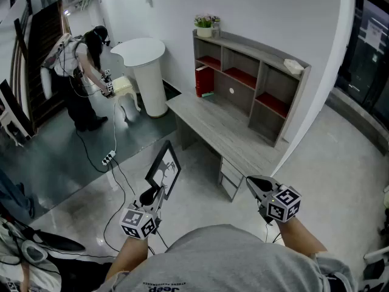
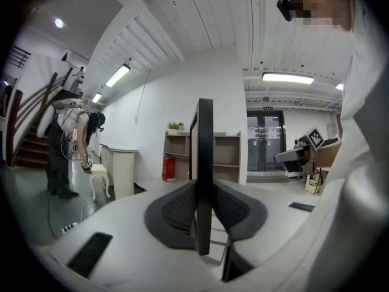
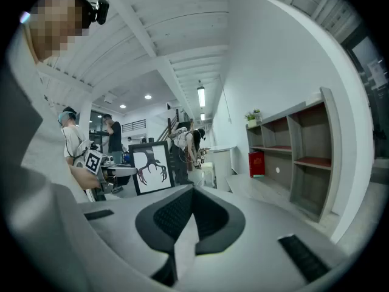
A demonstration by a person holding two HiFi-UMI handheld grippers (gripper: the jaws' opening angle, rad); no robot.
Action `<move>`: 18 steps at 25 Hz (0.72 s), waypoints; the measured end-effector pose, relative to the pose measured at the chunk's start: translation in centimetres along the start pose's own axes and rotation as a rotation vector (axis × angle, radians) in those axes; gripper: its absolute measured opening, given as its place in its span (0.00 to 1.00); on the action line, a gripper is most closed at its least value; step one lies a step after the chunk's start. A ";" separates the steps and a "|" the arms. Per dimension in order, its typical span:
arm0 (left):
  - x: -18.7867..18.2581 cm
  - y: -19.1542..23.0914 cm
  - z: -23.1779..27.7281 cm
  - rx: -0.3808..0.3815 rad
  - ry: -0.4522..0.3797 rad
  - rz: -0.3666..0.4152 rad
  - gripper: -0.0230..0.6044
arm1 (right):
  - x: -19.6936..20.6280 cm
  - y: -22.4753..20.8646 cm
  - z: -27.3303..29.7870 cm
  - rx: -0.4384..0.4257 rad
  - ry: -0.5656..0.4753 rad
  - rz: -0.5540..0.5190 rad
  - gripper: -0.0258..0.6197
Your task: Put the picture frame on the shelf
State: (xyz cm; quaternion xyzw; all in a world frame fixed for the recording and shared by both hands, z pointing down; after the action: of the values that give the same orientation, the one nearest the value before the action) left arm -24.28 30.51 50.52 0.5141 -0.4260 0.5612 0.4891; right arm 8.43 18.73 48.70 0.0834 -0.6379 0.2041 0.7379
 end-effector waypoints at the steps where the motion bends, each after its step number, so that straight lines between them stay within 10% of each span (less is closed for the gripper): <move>1: 0.0 0.0 0.1 0.001 0.000 0.001 0.18 | 0.0 0.0 0.0 0.000 0.000 0.000 0.03; 18: -0.5 -2.0 1.0 0.023 0.004 0.019 0.18 | -0.2 -1.2 -1.4 0.009 -0.009 0.040 0.04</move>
State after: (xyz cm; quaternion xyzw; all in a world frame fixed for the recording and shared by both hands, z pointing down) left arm -22.12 29.79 50.04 0.5147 -0.4235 0.5716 0.4785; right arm 10.19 18.19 48.41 0.0748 -0.6419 0.2214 0.7303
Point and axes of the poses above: the fingertips, and each gripper's own axes: z forward along the fingers, y to its left, x out of its underside, the point moved 4 cm from there along -z, backward along the fingers, and after that the axes turned 5 degrees about -x, right-handed, at the moved point
